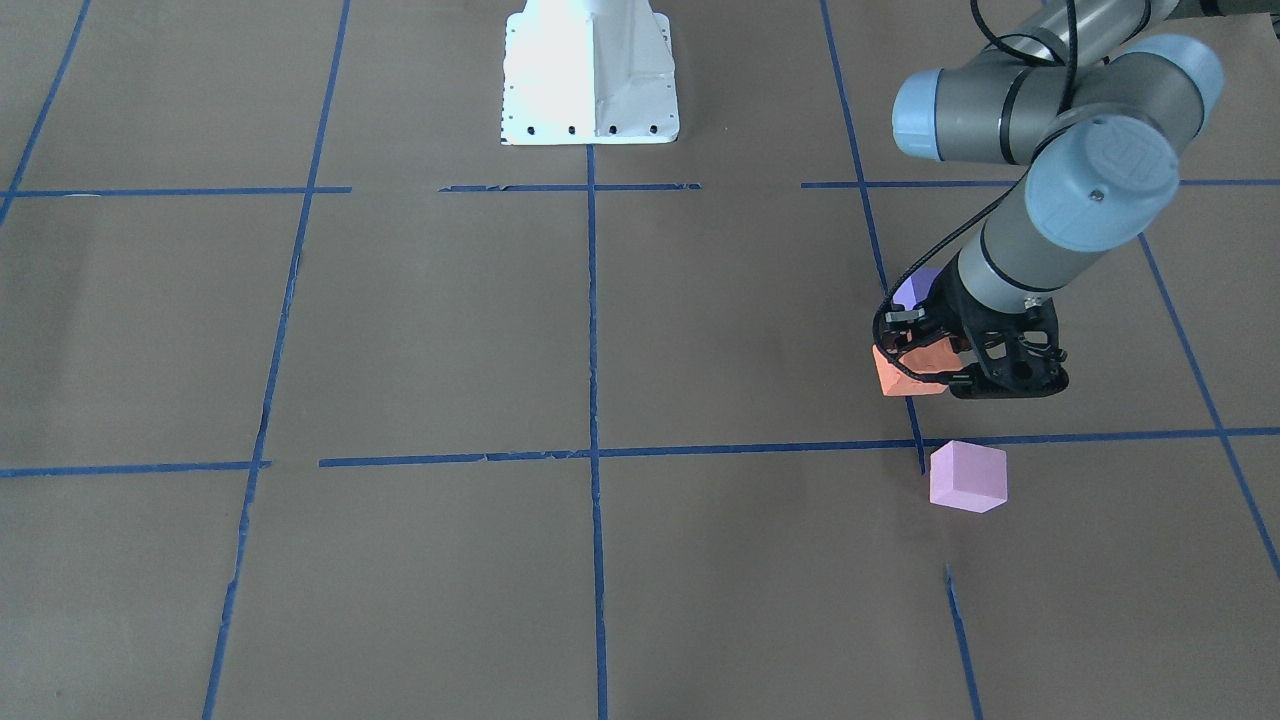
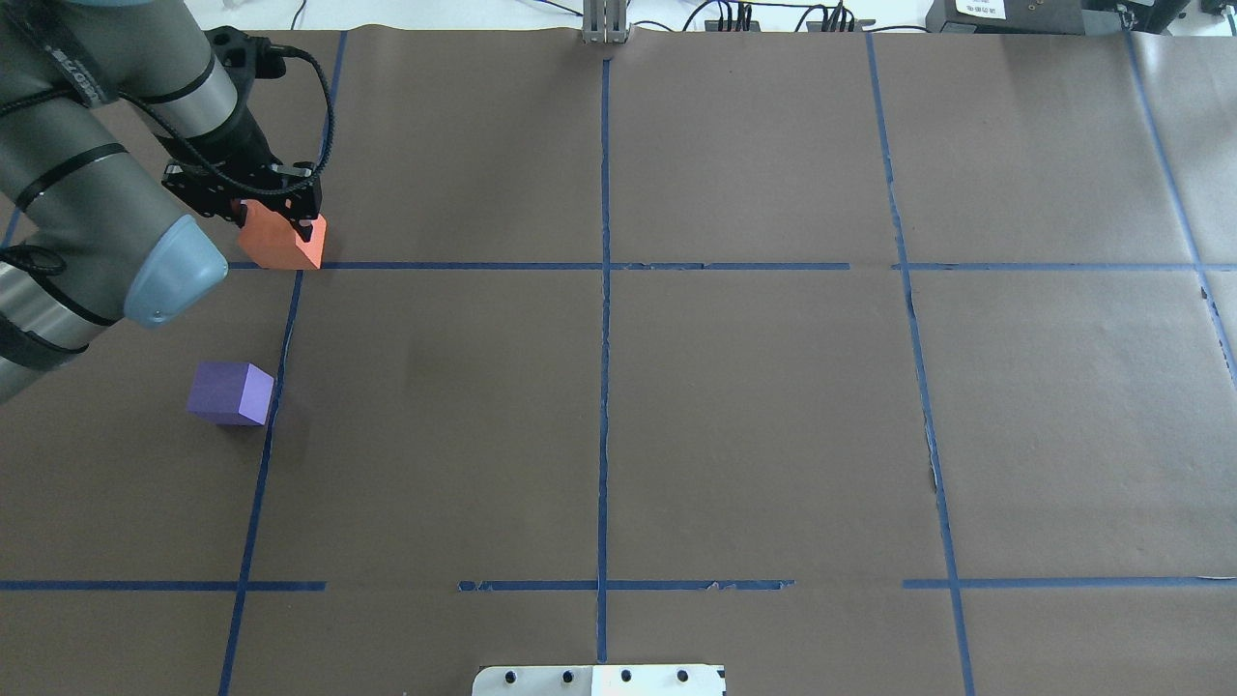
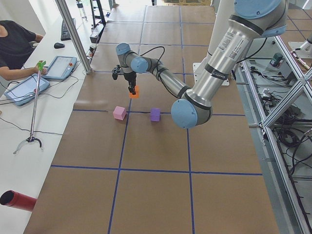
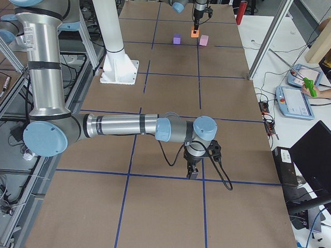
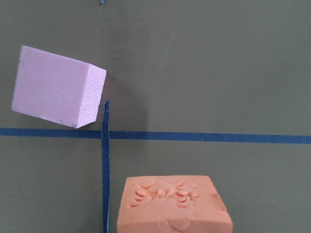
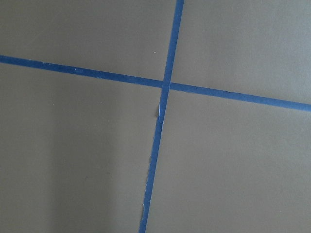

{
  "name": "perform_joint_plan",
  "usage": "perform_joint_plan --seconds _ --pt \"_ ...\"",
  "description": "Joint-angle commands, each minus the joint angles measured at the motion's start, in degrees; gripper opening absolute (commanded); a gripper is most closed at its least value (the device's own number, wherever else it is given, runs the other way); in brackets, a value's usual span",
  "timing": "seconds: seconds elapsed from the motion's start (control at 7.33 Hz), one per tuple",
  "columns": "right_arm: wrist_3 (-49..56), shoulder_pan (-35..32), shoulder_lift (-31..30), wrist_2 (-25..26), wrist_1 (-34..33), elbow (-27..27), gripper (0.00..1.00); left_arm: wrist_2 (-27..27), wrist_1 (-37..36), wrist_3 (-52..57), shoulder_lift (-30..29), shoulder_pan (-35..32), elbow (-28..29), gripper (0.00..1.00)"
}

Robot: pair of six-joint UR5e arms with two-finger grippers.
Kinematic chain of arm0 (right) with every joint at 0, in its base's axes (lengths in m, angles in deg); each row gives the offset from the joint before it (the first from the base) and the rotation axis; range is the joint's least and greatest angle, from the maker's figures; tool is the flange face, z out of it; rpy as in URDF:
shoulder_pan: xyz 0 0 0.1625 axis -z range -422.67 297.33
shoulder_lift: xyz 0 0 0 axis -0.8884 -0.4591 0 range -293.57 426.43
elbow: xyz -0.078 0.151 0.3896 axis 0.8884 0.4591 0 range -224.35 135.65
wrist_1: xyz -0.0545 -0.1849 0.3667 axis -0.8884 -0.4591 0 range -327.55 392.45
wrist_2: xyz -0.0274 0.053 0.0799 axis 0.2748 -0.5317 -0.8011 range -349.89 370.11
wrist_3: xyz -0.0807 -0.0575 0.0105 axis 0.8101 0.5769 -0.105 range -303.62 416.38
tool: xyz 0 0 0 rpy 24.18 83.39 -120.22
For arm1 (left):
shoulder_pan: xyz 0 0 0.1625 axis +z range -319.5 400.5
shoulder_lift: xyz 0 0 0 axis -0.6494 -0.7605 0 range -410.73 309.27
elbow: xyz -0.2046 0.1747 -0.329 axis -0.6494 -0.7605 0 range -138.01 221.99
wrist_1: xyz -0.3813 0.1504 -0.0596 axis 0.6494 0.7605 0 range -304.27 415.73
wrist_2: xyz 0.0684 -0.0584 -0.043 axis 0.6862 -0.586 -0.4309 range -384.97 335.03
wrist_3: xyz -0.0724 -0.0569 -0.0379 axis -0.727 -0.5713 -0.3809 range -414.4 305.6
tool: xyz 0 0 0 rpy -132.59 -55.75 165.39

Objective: Arrange blocks in a line
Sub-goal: 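Lift the orange cube and carry it toward the pink cube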

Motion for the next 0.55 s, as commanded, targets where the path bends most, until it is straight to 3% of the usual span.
perform_joint_plan --seconds 0.0,0.41 --pt "-0.04 0.0 0.0 0.0 0.0 0.04 1.0 -0.43 -1.33 9.05 4.2 -2.14 -2.03 0.0" --pt "-0.04 0.0 0.0 0.0 0.0 -0.05 1.0 -0.87 3.13 12.08 7.73 -2.5 0.5 0.0"
